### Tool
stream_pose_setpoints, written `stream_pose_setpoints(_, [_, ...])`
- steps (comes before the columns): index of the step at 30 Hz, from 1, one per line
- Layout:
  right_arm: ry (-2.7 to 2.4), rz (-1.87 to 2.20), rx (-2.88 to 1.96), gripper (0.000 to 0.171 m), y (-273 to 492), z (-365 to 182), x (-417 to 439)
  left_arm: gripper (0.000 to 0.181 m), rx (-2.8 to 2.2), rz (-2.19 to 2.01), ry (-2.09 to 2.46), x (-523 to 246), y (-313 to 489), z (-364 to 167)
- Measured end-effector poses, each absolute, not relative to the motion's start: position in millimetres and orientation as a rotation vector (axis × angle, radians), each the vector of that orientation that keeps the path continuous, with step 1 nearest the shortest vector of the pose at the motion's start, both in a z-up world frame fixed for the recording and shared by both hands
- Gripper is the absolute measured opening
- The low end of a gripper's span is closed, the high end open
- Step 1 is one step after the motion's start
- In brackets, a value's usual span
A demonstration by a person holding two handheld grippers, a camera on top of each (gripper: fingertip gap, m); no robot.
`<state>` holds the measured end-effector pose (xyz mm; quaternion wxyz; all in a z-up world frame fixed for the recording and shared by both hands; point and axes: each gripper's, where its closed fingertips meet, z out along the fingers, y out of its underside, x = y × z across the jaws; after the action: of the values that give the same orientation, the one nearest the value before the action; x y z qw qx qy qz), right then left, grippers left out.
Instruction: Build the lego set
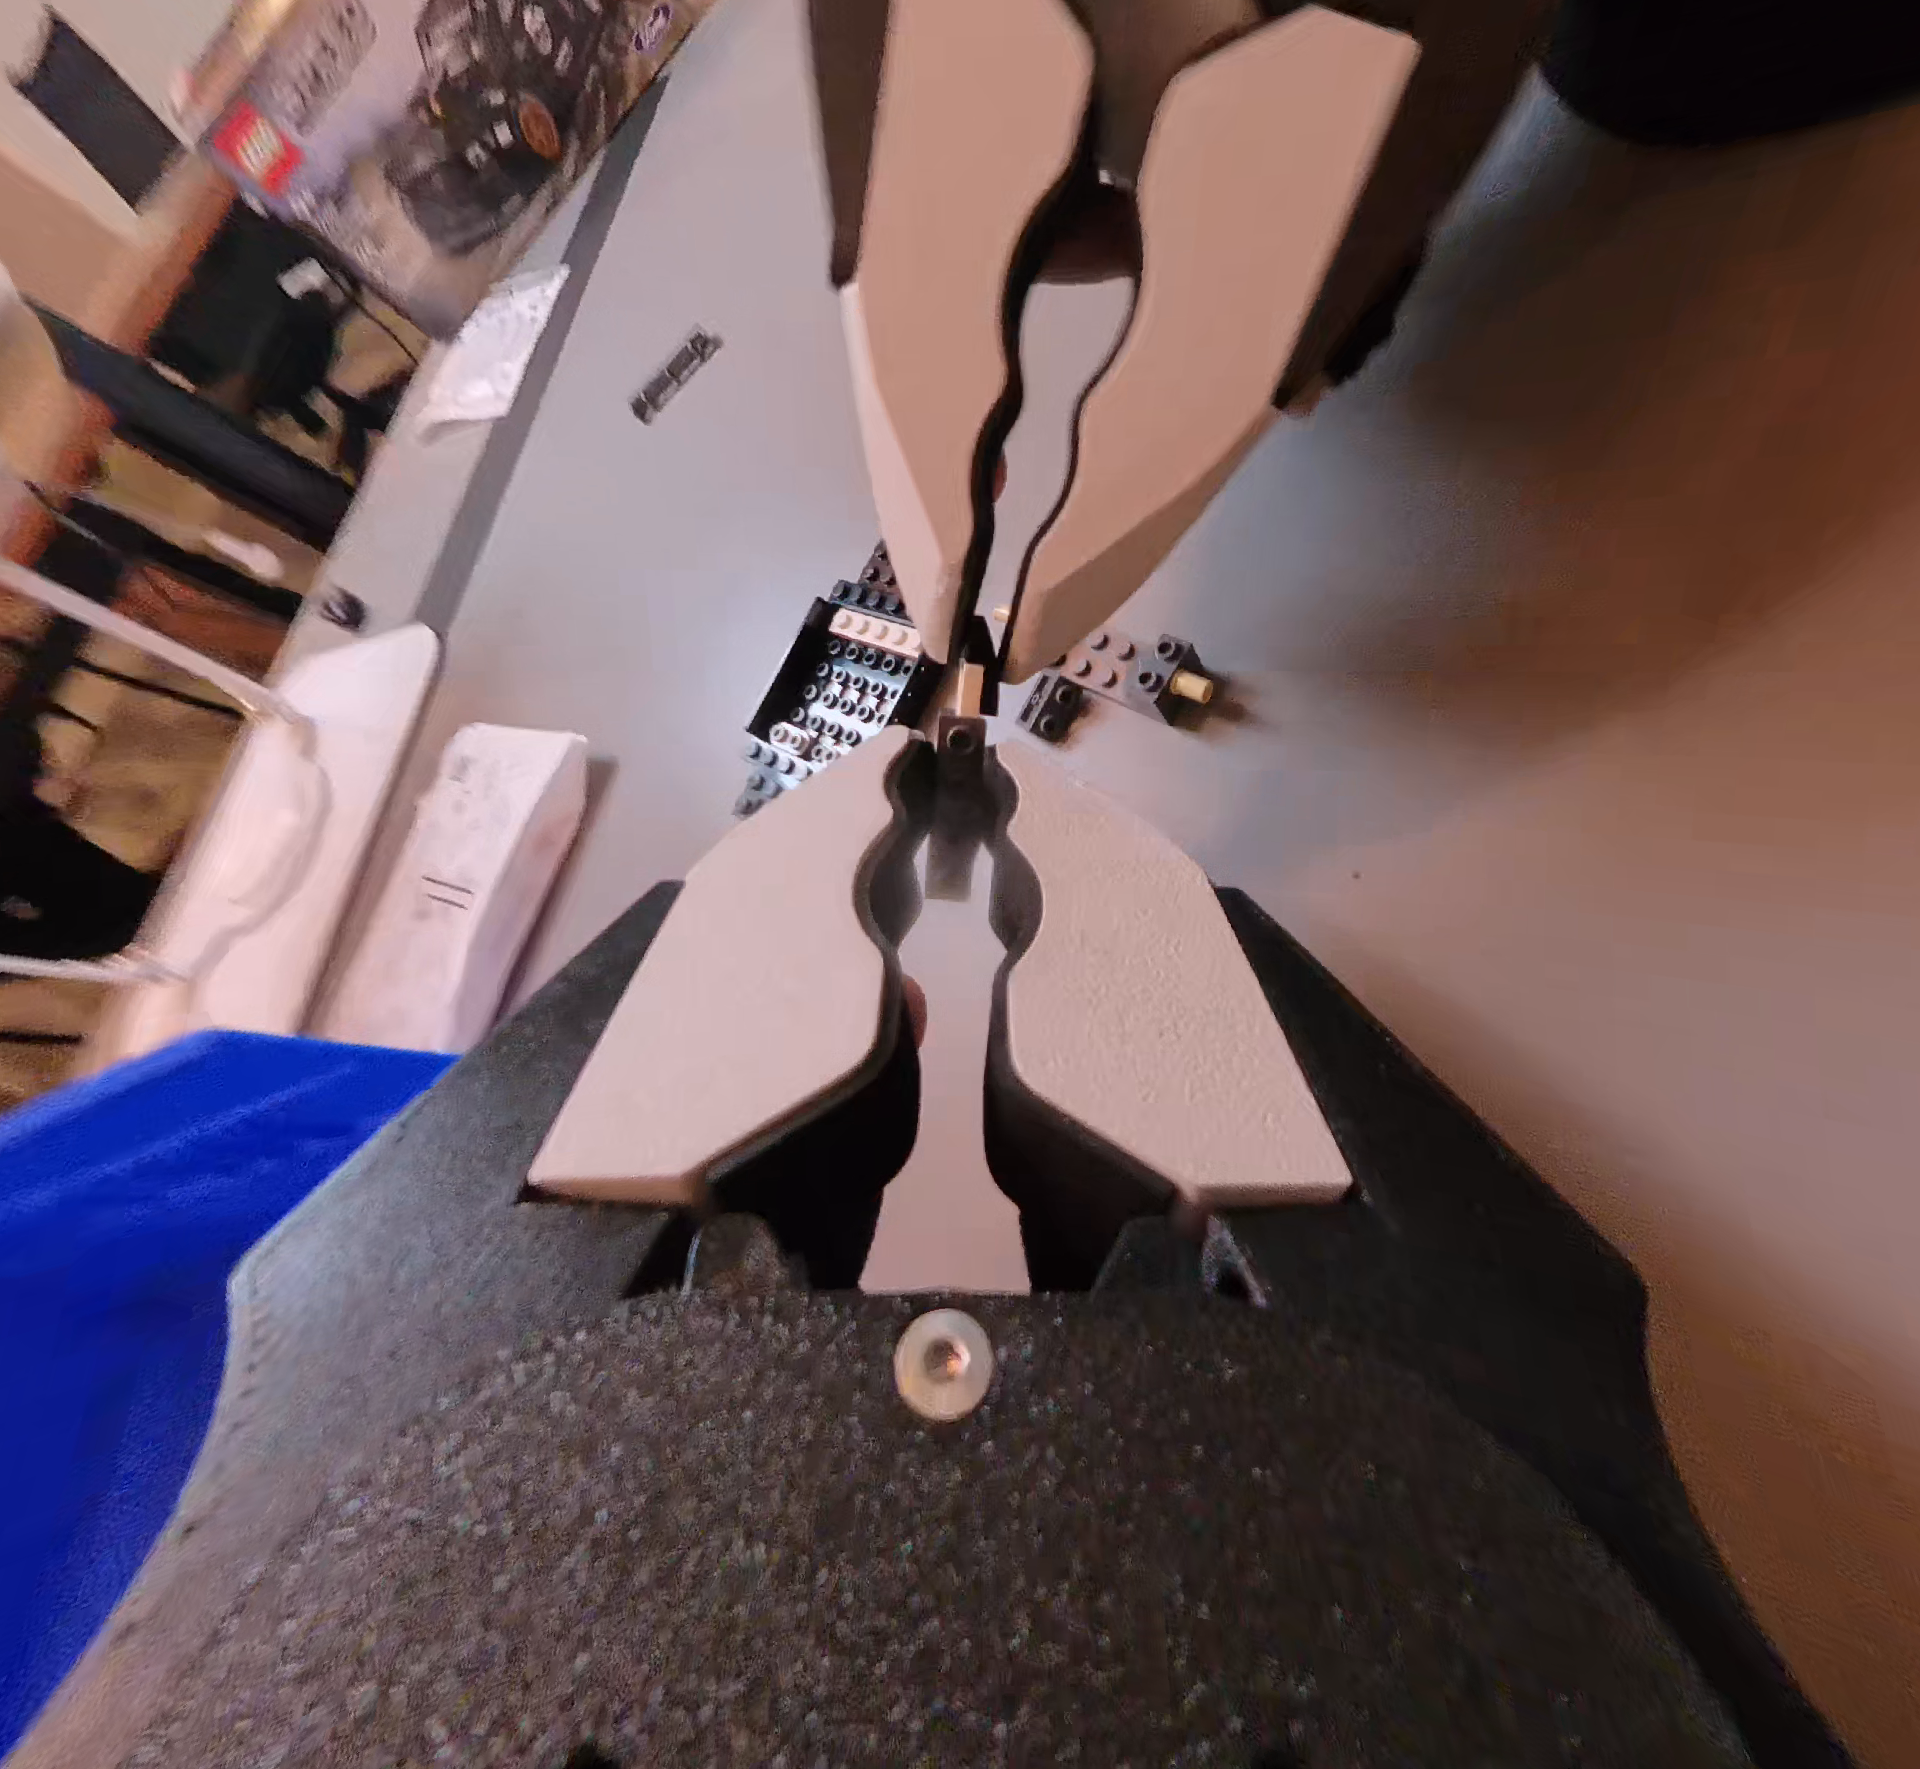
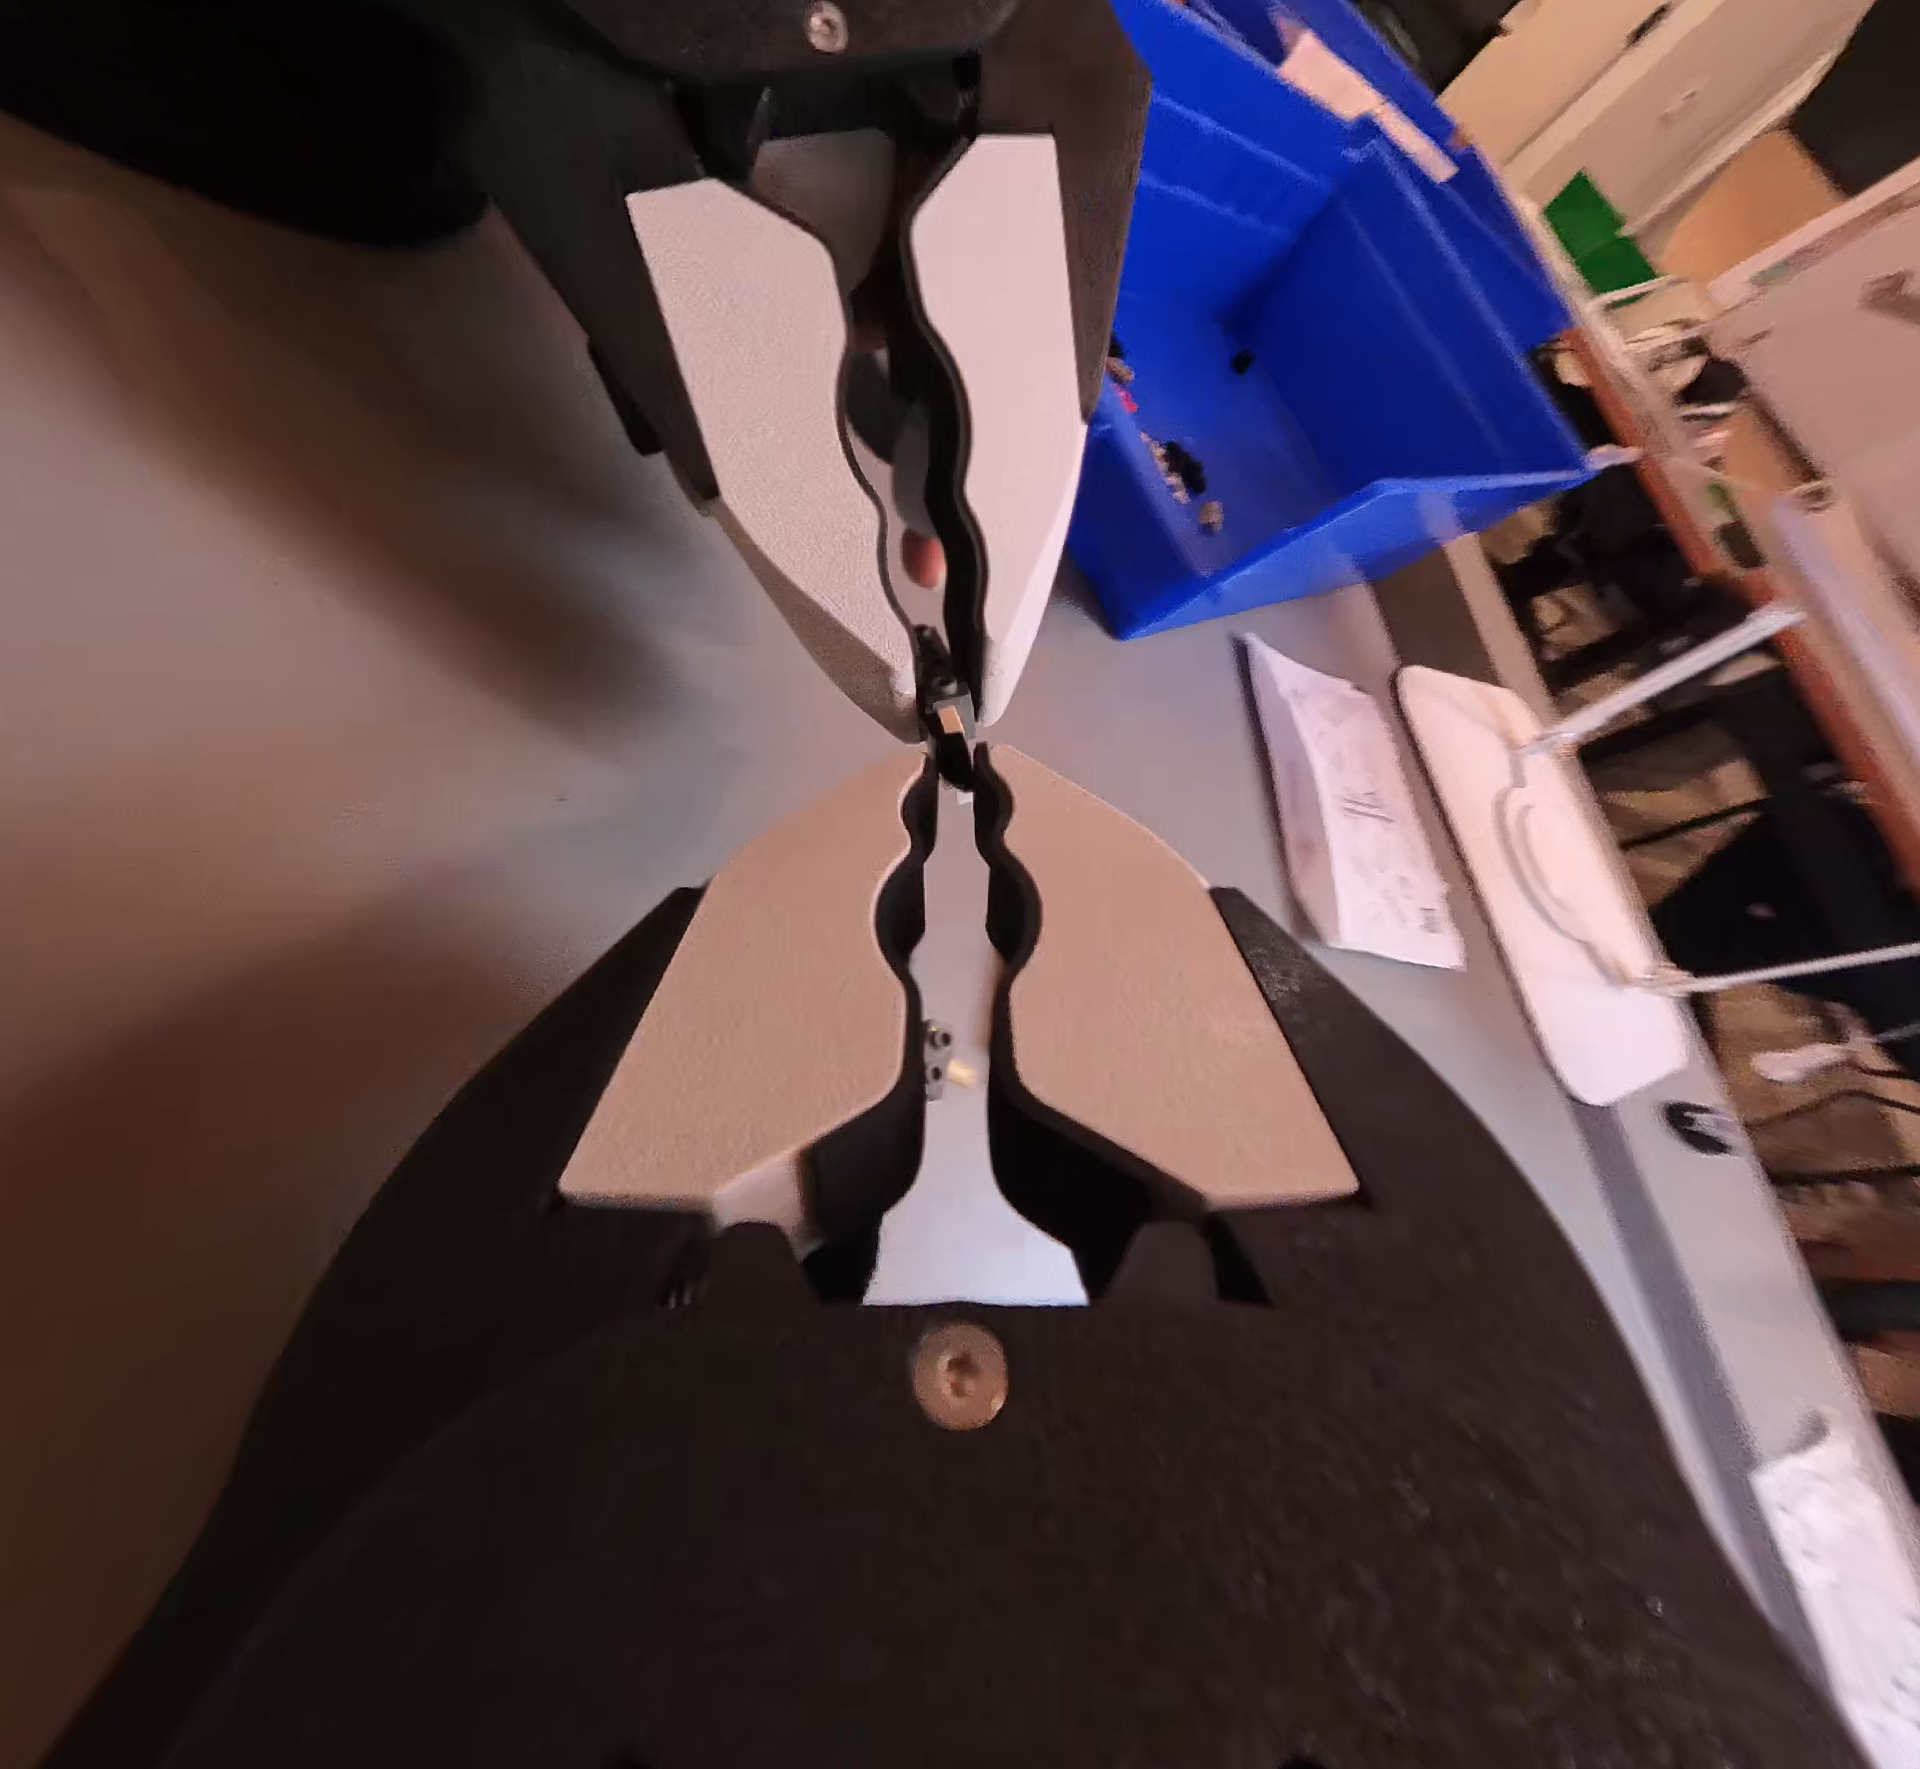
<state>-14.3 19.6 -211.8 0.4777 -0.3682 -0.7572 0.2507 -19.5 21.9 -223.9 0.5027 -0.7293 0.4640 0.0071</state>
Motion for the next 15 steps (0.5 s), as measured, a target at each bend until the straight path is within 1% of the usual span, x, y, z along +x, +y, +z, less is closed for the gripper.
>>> stream_pose_setpoints(2, [-1.803, 0.488, -0.847, 0.005, 23, -205, -17, 0.009, -1.868, -0.170, 0.952, -22, 25, -219])
stream_pose_setpoints(4, [-1.779, 0.340, -0.726, 0.004, 17, -202, -22, 0.009, -1.997, -0.499, 0.726, -24, 25, -219])
stream_pose_setpoints(7, [-1.806, 0.300, -0.613, 0.005, 0, -208, -26, 0.009, -2.061, -0.827, 0.491, -32, 27, -221])
stream_pose_setpoints(9, [-1.894, 0.440, -0.768, 0.004, 3, -223, -24, 0.009, -2.032, -0.811, 0.468, -38, 30, -217])
stream_pose_setpoints(13, [-1.975, 0.666, -1.131, 0.020, 18, -249, -16, 0.009, -2.013, -0.694, 0.572, -37, 29, -221])
stream_pose_setpoints(15, [-1.977, 0.721, -1.216, 0.035, 19, -253, -16, 0.008, -2.022, -0.693, 0.607, -33, 27, -225])
